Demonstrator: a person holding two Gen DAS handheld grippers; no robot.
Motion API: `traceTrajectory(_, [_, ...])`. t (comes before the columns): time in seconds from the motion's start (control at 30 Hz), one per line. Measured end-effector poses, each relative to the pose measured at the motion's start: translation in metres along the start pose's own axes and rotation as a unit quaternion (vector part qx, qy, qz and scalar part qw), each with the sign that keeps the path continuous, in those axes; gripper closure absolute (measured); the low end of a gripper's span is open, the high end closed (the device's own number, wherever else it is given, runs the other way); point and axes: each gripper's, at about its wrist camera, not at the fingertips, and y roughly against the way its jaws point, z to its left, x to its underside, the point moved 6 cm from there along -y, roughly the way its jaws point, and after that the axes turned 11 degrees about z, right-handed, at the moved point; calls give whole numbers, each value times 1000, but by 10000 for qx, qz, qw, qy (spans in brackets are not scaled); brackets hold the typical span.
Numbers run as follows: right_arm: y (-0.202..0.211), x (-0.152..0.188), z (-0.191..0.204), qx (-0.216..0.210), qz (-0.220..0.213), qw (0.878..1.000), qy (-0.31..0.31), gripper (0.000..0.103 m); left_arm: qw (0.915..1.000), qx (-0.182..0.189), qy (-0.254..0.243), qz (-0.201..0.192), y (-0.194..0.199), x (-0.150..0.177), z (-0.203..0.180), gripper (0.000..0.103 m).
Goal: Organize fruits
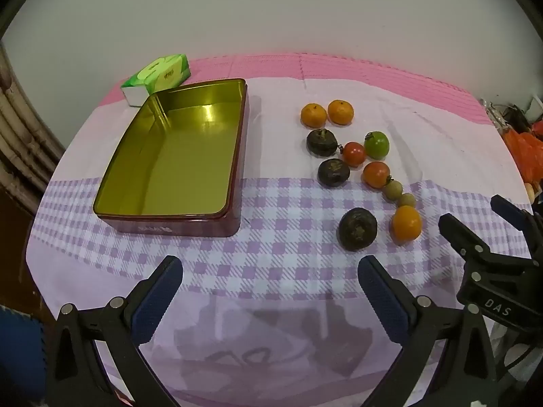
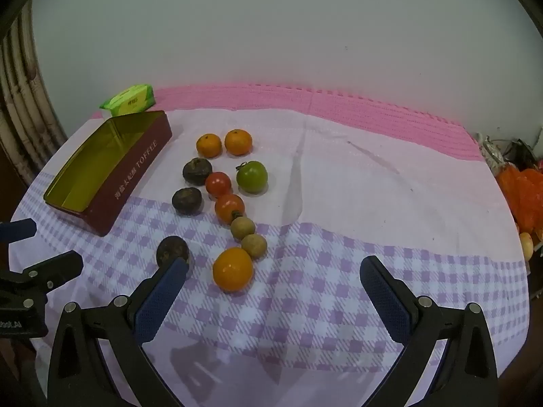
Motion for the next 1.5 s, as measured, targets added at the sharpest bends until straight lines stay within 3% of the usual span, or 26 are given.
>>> traceTrajectory(1.5, [-7, 6, 3, -78, 109, 9999, -31, 1, 9999, -21, 30, 111, -10, 6, 7, 2])
